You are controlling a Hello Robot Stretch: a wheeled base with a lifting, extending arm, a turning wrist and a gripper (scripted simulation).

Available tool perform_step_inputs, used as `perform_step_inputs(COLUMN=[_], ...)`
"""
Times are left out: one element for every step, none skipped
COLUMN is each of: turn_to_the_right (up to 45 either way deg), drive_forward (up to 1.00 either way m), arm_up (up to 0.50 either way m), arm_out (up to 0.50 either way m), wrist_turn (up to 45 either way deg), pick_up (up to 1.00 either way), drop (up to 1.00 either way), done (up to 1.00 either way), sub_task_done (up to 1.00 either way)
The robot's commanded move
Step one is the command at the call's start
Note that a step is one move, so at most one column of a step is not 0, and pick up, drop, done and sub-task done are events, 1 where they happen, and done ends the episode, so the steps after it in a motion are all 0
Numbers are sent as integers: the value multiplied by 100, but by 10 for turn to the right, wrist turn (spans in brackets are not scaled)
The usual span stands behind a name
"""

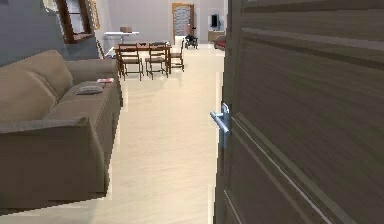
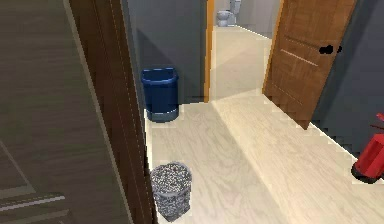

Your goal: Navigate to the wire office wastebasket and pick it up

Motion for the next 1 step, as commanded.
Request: perform_step_inputs(turn_to_the_right=[0], drive_forward=[0], arm_up=[14], arm_out=[0], wrist_turn=[0], pick_up=[0], drop=[0], done=[0], sub_task_done=[0])
